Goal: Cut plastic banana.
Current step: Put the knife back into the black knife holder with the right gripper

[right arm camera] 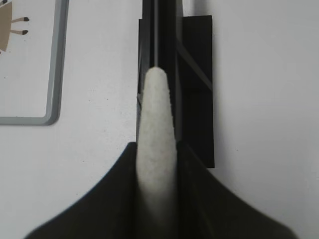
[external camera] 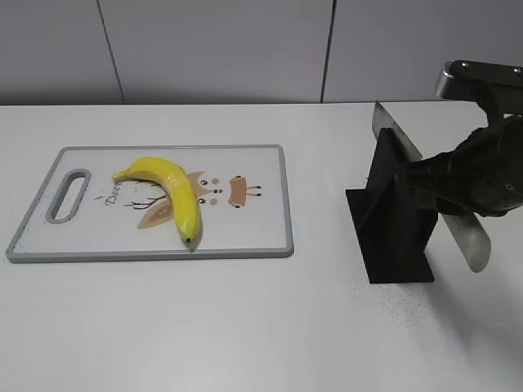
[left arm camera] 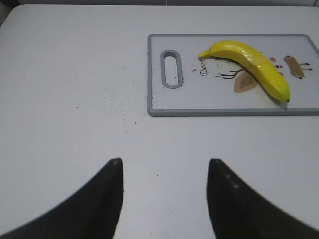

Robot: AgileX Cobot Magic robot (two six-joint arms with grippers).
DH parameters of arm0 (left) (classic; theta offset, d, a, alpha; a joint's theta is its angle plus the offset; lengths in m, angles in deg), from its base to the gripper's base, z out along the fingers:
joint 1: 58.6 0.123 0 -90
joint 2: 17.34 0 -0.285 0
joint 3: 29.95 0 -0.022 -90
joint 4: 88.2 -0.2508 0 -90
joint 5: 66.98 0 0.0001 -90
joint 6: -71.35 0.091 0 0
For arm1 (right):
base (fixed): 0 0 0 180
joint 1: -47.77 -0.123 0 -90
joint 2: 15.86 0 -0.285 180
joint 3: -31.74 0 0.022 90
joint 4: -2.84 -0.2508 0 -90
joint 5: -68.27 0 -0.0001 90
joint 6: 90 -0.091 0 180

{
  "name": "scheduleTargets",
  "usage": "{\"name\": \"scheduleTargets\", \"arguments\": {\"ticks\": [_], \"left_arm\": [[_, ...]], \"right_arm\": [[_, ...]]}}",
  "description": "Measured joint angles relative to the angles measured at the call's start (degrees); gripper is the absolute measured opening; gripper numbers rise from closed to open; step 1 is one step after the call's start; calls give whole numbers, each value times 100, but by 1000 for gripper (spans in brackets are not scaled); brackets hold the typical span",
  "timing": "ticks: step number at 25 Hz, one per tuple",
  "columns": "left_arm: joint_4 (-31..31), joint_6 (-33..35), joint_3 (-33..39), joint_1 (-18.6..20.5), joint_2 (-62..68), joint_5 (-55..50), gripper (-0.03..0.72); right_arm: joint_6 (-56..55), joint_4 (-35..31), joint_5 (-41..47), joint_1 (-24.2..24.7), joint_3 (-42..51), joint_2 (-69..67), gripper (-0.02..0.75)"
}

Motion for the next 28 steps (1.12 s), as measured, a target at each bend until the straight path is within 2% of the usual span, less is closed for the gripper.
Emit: {"name": "scheduleTargets", "arguments": {"ticks": [4, 6, 10, 12, 17, 20, 24, 28], "left_arm": [[0, 0, 0, 0, 0, 0, 525], [0, 0, 0, 0, 0, 0, 525], [0, 0, 0, 0, 0, 0, 525], [0, 0, 0, 0, 0, 0, 525], [0, 0, 0, 0, 0, 0, 525], [0, 0, 0, 0, 0, 0, 525], [0, 0, 0, 0, 0, 0, 525], [0, 0, 0, 0, 0, 0, 525]], "right_arm": [[0, -13, -12, 0, 0, -51, 158], [5, -28, -47, 0, 0, -58, 206], [16, -28, -116, 0, -12, -58, 549], [33, -28, -29, 0, -116, -58, 616], [508, -35, 652, 0, -729, 1, 638], [1408, -140, 1236, 0, -1158, 197, 638], [2905, -649, 2112, 0, -1386, 646, 638], [3645, -1317, 3010, 0, -1389, 1283, 637]]}}
